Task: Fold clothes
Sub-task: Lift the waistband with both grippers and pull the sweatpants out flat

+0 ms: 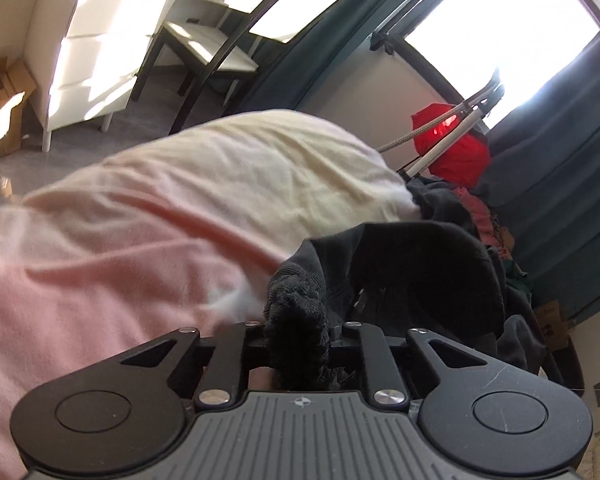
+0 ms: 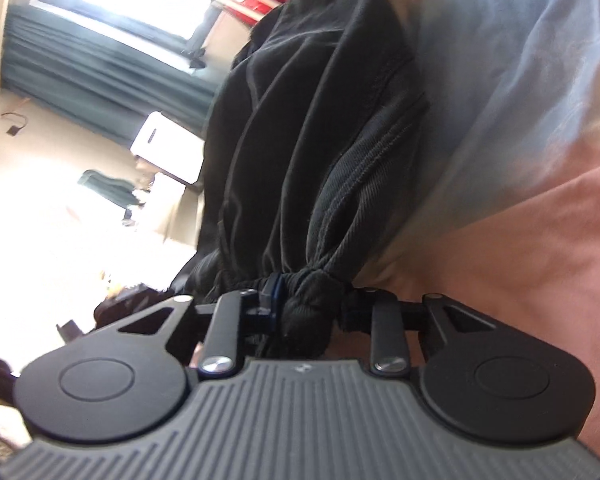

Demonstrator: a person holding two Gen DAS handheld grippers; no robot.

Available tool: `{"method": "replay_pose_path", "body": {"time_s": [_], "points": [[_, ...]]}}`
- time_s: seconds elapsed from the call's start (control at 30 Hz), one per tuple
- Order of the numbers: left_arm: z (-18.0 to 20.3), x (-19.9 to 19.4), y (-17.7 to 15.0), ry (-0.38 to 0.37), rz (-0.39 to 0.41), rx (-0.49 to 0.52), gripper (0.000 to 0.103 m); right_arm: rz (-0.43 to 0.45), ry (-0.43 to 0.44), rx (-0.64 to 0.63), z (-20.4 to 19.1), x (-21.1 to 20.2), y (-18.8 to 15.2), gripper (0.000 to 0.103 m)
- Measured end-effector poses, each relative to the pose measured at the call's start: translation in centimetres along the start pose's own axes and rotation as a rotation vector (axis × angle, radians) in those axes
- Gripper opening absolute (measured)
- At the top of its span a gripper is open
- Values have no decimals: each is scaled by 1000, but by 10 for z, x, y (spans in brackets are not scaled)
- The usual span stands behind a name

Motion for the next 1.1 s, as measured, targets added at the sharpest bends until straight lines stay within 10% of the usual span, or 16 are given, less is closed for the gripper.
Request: {"method": "replay_pose_path", "body": {"time_s": [0.43,0.73,0.8,0.93,1.1], "points": [[-9,35,194,205,175,168,17,-263,279,-32,-115,162,-75,24],[-55,128,180,274,132,283,26,-419,182,-149,-99,234,-114,24],[-61,125,175,255,109,252,29,-436,168,-204,-104,230,-115,25],[-64,95,167,262,103,232,68,-463,130,-299,-116,222,-110,36],[-42,30,140,275,174,327,81,-429,107,-425,-135,173,-102,58]]}}
Point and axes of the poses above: each gripper's, at about its wrist camera, not at the fingertips, and x roughly the way its jaws point, z to its right, y to its top, the point moved 6 cm from there along x, roughly the way its jaws point, and after that the axes turned 9 degrees about y, right-handed, at the moved point
